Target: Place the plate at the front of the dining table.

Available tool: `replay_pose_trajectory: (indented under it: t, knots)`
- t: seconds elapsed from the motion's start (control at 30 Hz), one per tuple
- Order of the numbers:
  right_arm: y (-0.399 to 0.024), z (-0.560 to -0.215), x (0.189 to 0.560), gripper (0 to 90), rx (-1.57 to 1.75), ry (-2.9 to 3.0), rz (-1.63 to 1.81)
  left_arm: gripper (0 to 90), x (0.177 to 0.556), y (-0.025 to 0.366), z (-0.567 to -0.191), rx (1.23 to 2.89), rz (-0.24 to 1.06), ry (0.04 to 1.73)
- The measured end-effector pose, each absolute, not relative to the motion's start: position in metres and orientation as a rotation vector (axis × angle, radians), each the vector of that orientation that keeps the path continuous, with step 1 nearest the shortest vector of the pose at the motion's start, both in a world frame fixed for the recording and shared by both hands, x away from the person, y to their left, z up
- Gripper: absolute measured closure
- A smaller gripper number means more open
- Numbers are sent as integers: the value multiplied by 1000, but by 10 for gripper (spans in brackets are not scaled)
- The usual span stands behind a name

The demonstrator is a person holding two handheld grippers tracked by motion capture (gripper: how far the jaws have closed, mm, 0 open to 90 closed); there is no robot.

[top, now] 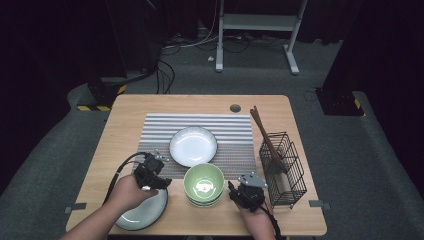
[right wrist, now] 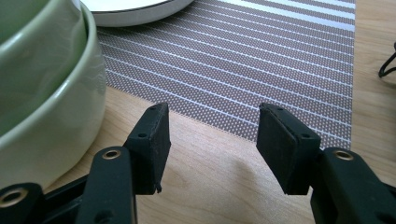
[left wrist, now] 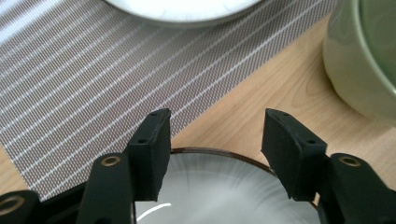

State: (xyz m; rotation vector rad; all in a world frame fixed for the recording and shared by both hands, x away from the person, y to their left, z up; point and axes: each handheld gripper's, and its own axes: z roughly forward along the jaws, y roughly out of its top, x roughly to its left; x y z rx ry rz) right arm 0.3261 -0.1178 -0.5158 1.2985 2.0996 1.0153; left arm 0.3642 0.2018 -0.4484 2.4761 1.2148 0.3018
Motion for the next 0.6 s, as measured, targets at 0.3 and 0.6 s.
replay_pose_trajectory:
  t: [0.3, 0.6]
  knots:
    - [-120, -517, 326, 443, 1313, 2109, 1014, 406, 374, 191, -436, 2522, 229, 1236]
    - [-118, -519, 326, 450, 1317, 2127, 1004, 398, 380, 183, -431, 2618, 166, 1250]
